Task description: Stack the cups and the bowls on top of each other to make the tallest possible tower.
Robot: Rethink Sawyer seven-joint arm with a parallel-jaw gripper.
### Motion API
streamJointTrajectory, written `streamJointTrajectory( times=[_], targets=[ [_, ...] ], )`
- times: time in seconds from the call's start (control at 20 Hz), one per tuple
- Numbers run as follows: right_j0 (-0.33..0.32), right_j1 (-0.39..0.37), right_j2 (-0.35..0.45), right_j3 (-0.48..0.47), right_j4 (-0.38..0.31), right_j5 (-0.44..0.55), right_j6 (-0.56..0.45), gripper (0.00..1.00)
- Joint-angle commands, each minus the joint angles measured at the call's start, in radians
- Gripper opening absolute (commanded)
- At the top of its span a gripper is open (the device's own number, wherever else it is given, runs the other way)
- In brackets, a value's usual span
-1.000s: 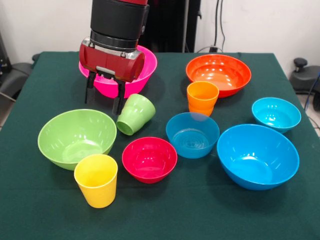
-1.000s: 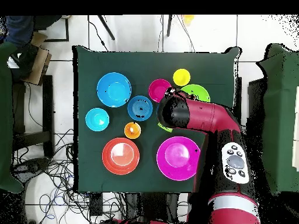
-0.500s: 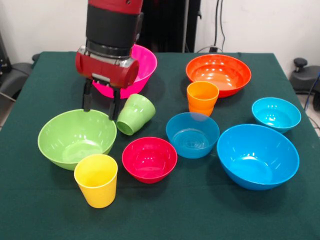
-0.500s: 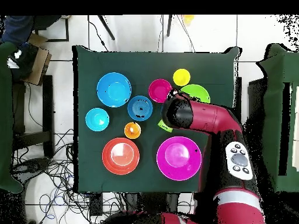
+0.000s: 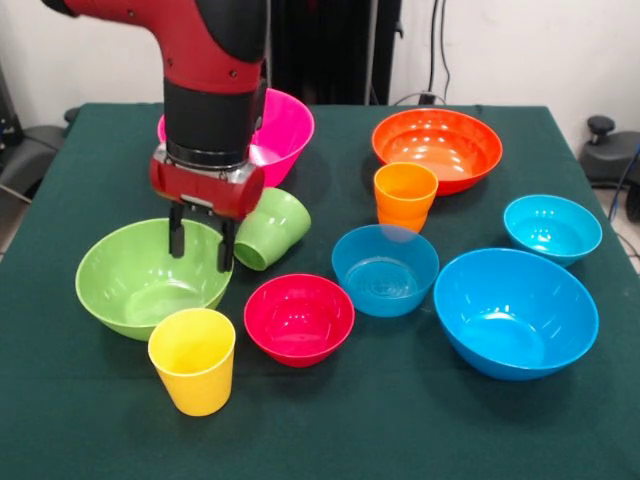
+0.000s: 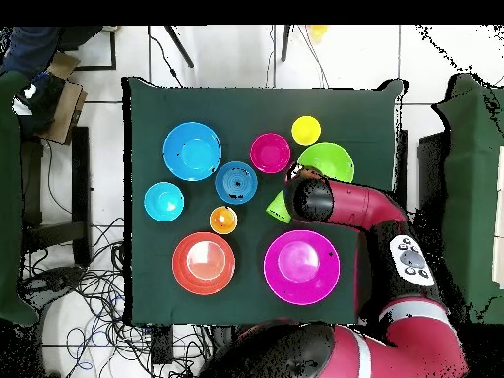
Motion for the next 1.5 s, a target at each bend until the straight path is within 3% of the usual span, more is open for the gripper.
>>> streamJointTrajectory(
  times=[0.05, 1.3, 1.5],
  targets=[
    [0.006, 0.05, 0.13, 0.004, -0.089, -0.031, -0.062, 1.0],
    [0.029, -0.02, 0.1, 0.043, -0.087, 0.019, -0.037, 1.0],
    [0.045, -0.046, 0.106, 0.059, -0.088, 0.067, -0.062, 1.0]
  ],
)
